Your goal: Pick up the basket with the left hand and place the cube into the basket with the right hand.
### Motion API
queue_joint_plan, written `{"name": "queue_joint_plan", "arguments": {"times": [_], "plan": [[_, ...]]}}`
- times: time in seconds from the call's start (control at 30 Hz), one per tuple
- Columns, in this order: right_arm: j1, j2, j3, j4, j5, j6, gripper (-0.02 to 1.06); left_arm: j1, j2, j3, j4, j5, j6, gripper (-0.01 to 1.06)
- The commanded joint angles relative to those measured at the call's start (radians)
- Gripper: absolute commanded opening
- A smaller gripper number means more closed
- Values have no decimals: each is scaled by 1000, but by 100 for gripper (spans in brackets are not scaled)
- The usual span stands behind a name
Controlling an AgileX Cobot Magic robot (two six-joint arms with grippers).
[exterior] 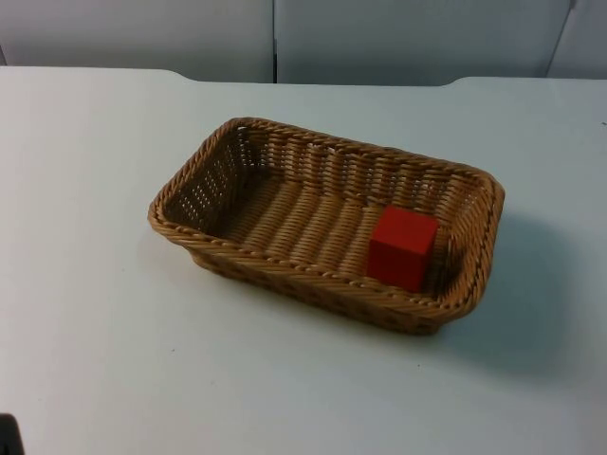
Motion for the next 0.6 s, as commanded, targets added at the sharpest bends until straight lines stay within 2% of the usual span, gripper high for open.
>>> {"name": "queue_joint_plan", "arguments": {"times": [0.0, 0.03, 0.07, 0.1, 0.17, 0.2, 0.23, 0.27, 0.3, 0.33, 0.37, 0.4, 0.5, 0.53, 0.57], "plan": [[-8, -1, -11, 127, -38, -249, 4, -6, -6, 4, -7, 8, 2, 0], [-8, -1, -16, 198, -7, -349, 4, -6, -6, 4, -7, 8, 2, 0], [-8, -1, -16, 198, -7, -349, 4, -6, -6, 4, -7, 8, 2, 0], [-8, -1, -28, 273, 49, -440, 4, -6, -6, 4, -7, 8, 2, 0], [-8, -3, -50, 528, 211, -635, 2, -6, -6, 4, -6, 8, 7, 0], [-8, -12, -59, 695, 278, -753, 1, -6, -6, 4, -6, 8, 18, 0], [-8, -12, -59, 695, 278, -753, 1, -6, -6, 4, -6, 8, 18, 0], [-8, -26, -64, 839, 314, -870, 1, -6, -6, 4, -6, 8, 22, 0], [-8, -39, -69, 984, 332, -941, 1, -6, -6, 4, -6, 8, 22, 0], [-8, -56, -69, 1071, 322, -972, 3, -6, -6, 4, -6, 8, 22, 0], [-10, -77, -69, 1086, 292, -914, 8, -6, -6, 4, -8, 8, 22, 0], [-10, -77, -69, 1086, 292, -914, 8, -6, -6, 4, -8, 8, 22, 0], [-10, -110, -66, 945, 297, -770, 24, -6, -6, 4, -15, 8, 22, 0], [-10, -122, -67, 913, 309, -720, 28, -6, -6, 4, -17, 8, 22, 0], [-10, -122, -67, 913, 309, -720, 28, -6, -6, 4, -17, 8, 22, 0]]}}
